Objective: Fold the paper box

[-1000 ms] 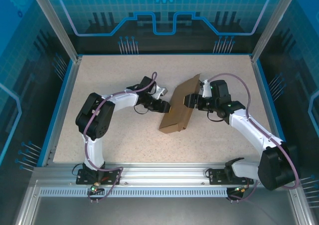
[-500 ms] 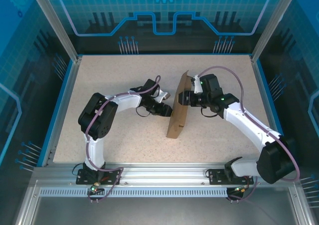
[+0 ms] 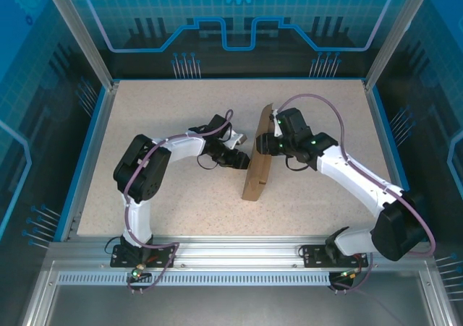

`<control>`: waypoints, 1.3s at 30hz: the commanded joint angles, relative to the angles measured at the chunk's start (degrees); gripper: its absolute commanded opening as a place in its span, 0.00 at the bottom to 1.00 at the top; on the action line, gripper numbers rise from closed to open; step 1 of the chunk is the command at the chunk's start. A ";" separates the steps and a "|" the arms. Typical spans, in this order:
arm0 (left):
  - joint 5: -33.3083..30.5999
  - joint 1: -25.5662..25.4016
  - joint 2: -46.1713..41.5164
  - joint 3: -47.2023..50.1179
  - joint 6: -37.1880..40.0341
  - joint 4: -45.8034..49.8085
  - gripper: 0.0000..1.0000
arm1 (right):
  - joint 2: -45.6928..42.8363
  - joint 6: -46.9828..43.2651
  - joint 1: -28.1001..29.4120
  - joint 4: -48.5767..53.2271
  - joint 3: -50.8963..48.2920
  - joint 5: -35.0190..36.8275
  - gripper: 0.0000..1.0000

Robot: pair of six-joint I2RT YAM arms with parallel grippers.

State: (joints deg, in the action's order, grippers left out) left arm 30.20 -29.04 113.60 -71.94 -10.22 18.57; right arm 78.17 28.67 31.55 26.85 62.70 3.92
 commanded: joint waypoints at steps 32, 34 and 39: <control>-14.91 0.11 -25.11 14.42 -5.22 -9.97 0.62 | 4.93 4.37 6.05 4.14 2.62 5.07 0.16; -15.33 -0.14 -29.84 18.72 -7.29 -13.45 0.63 | 4.89 4.47 6.07 3.88 2.16 5.14 0.16; -17.39 -2.50 -38.78 25.64 -10.30 -17.46 0.65 | 5.06 4.40 6.00 3.40 1.13 5.74 0.15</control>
State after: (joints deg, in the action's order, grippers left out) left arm 14.98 -30.02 77.95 -48.77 -17.63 5.56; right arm 82.19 33.28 36.82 26.06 66.39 8.75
